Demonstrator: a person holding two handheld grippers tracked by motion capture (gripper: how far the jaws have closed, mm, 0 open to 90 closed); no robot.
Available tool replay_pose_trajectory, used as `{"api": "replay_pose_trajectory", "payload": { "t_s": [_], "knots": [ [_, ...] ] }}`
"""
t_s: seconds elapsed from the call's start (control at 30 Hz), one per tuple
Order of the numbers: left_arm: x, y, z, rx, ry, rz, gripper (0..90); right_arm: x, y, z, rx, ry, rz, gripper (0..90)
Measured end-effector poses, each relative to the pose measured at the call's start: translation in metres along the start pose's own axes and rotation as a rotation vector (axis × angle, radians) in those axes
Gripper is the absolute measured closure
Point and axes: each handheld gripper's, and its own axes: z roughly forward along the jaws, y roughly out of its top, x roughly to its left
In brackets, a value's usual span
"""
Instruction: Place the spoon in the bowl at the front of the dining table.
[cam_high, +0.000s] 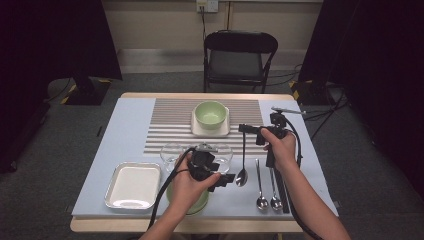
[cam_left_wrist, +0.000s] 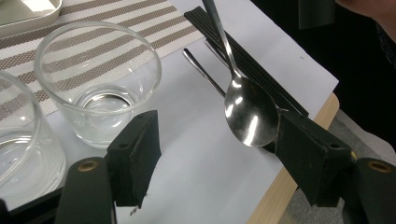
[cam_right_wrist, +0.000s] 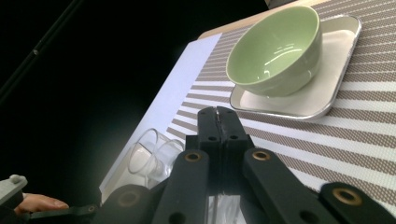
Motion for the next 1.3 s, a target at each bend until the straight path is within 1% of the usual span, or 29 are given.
{"api": "replay_pose_trajectory", "payload": {
  "t_s": [0.13,0.23,0.3,0.37,0.63,0.7,0.77,0.9,0.97,1.03,1.1,1.17,1.2,1.27,1.3],
  "knots": [
    [0.003,0.001,-0.002,-0.003,-0.007,-0.011,30.6,0.003,0.004,0.003,-0.005,0.010,0.004,90.0],
    [0.004,0.002,-0.002,0.004,-0.006,-0.006,30.6,0.006,0.007,0.006,-0.011,0.017,0.002,90.0],
    [0.004,0.002,-0.002,0.004,-0.006,-0.009,30.6,0.008,0.008,0.008,-0.010,0.019,-0.001,90.0],
    [0.004,0.003,0.000,0.006,-0.020,-0.010,30.6,0.010,0.009,0.009,-0.013,0.020,-0.002,90.0],
    [-0.001,0.007,0.009,0.012,-0.050,-0.010,30.6,0.017,0.011,0.015,-0.025,0.023,-0.005,90.0],
    [-0.001,0.009,0.011,0.023,-0.051,-0.008,30.6,0.018,0.011,0.017,-0.028,0.026,-0.003,90.0],
    [0.000,0.008,0.015,0.011,-0.059,-0.014,31.1,0.019,0.011,0.018,-0.027,0.027,-0.002,90.0],
    [0.004,0.007,0.020,0.035,-0.048,-0.019,31.3,0.020,0.012,0.022,-0.026,0.027,0.002,90.0],
    [0.008,0.006,0.021,0.035,-0.043,-0.026,31.2,0.021,0.013,0.024,-0.024,0.028,0.005,90.0],
    [0.012,0.006,0.022,0.031,-0.022,-0.025,31.4,0.022,0.015,0.025,-0.028,0.031,0.008,90.0],
    [0.016,0.006,0.020,0.030,-0.017,-0.033,31.3,0.023,0.016,0.025,-0.031,0.034,0.011,90.0],
    [0.020,0.005,0.018,0.028,-0.011,-0.031,31.9,0.024,0.018,0.026,-0.037,0.031,0.009,90.0],
    [0.022,0.005,0.017,0.020,-0.010,-0.036,32.2,0.025,0.018,0.026,-0.037,0.028,0.011,90.0],
    [0.026,0.004,0.013,0.022,0.007,-0.033,32.1,0.026,0.020,0.027,-0.039,0.029,0.014,90.0],
    [0.028,0.003,0.011,0.018,0.013,-0.038,32.0,0.027,0.020,0.028,-0.042,0.031,0.015,90.0]
  ]
}}
